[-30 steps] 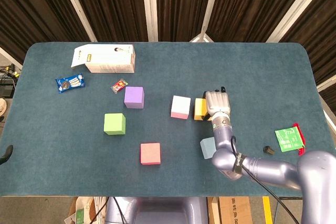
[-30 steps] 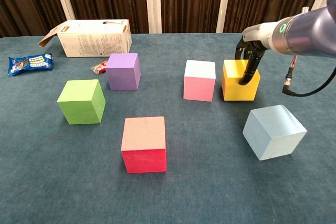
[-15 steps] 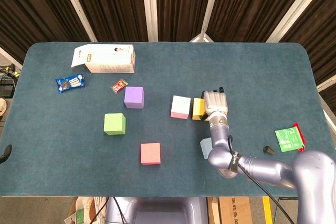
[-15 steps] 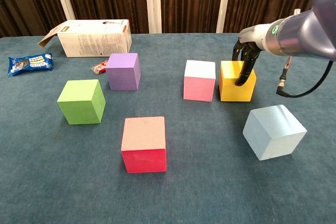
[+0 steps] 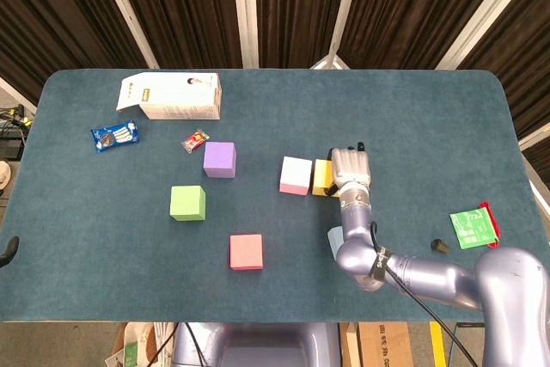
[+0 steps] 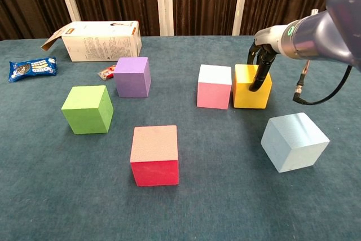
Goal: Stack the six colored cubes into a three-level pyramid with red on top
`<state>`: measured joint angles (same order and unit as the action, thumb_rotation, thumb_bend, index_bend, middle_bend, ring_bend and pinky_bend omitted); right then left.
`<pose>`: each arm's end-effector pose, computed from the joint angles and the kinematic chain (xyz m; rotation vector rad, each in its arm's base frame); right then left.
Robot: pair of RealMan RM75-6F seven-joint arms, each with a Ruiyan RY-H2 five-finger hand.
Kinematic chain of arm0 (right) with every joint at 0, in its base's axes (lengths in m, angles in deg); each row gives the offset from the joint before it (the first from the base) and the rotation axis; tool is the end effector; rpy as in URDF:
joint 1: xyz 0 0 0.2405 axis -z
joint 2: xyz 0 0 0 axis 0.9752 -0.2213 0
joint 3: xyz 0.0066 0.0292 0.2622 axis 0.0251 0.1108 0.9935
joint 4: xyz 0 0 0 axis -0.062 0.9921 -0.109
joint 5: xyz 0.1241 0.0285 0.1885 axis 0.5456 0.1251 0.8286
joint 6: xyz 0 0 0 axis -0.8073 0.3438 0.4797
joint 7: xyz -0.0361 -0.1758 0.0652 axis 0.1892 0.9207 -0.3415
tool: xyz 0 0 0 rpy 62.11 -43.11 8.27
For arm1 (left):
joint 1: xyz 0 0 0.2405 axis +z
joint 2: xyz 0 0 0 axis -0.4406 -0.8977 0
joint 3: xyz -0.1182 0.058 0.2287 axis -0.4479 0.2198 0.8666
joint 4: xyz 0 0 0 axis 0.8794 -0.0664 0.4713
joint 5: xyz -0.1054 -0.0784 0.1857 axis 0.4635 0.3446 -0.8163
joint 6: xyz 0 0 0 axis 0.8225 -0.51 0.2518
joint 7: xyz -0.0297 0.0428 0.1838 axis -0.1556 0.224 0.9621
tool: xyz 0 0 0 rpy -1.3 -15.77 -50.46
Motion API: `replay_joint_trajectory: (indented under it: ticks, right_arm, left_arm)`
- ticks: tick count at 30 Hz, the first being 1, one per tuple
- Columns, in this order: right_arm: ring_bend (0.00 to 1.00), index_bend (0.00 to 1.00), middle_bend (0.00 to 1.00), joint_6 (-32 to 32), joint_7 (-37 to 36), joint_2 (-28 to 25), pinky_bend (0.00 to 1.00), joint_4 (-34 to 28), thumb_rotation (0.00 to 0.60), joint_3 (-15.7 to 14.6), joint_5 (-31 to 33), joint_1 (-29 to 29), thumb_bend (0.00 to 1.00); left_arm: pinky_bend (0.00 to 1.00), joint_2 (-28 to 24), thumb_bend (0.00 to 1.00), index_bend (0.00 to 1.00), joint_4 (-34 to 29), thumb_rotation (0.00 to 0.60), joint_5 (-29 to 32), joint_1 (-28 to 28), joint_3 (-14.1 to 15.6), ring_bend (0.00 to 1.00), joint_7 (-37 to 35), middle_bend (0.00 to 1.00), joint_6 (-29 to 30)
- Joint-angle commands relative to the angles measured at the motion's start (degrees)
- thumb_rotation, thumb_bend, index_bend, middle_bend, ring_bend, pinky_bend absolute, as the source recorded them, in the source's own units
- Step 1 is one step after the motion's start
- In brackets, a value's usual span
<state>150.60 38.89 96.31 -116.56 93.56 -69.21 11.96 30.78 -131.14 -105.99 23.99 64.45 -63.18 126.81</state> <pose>-0.1064 -0.4619 -0.0350 1.5072 -1.2203 0.4834 -0.3348 0.2243 0.1861 -1.2116 -0.8366 -0.7763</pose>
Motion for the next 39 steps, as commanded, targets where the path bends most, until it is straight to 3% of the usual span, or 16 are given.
replay_joint_trajectory:
  ticks: [1,31,39]
  right_arm:
    - [0.21,0.44,0.39,0.1,0.2,0.3,0.00,0.1,0.600,0.2,0.1,0.0,0.27]
    - [0.21,0.44,0.38,0.6,0.9,2.7,0.00,1.9,0.600,2.3,-0.7,0.6,0.27]
    - [0.21,0.44,0.34,0.2,0.8,2.6,0.00,1.8,0.600,2.4,-1.2,1.2,0.27]
  left_arm:
    - [0.00,0.0,0.42,0.13,0.0,0.600,0.1,0.0,-0.1,0.00,-0.1,0.00,0.1]
    - [0.00,-0.1,0.42,0.14,0.0,0.600,0.6,0.0,-0.3,0.00,-0.3,0.00,0.1]
    - [0.00,0.0,0.42,0.14,0.0,0.600,0.7,0.0,-0.3,0.00,-0.1,0.00,0.2]
